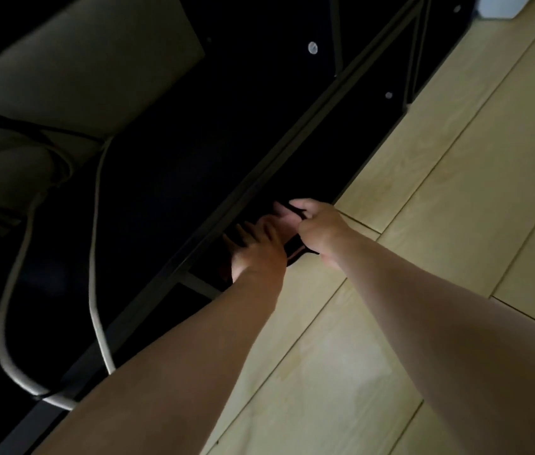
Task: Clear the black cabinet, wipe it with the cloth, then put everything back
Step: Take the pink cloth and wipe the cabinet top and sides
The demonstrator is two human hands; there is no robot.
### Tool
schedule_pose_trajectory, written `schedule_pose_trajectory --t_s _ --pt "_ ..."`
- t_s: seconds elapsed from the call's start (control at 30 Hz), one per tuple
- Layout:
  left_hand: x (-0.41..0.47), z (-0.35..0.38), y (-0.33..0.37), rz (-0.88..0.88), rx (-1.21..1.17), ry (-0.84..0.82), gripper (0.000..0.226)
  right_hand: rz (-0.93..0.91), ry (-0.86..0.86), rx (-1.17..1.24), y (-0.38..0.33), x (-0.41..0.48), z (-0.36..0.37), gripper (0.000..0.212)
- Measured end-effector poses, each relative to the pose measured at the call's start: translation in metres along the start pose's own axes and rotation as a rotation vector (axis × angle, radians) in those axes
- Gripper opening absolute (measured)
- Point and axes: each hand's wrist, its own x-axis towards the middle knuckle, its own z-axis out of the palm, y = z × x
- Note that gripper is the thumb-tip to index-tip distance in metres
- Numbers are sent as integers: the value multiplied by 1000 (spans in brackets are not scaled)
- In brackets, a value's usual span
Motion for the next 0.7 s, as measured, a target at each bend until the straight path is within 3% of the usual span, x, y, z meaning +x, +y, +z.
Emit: schedule_pose_trajectory --t_s 0.13,0.27,0.37,0.47,0.6,0.7 --pt "2 4 10 -79 -329 -283 97 -44 -65 -195 6 16 13 59" --pt "0 5 17 -154 -573 -353 100 -113 -13 -262 16 17 10 54" --pt "1 2 22 -184 -619 -354 97 -182 70 -347 23 15 2 43" --pt "7 7 27 -218 -713 -319 92 -310 112 -639 34 13 -9 32" --pt "11 4 22 -205 -734 -68 71 -359 54 -1146 56 7 -30 47" --pt "14 4 30 -339 -767 -67 62 -381 -27 -1287 80 4 -43 60"
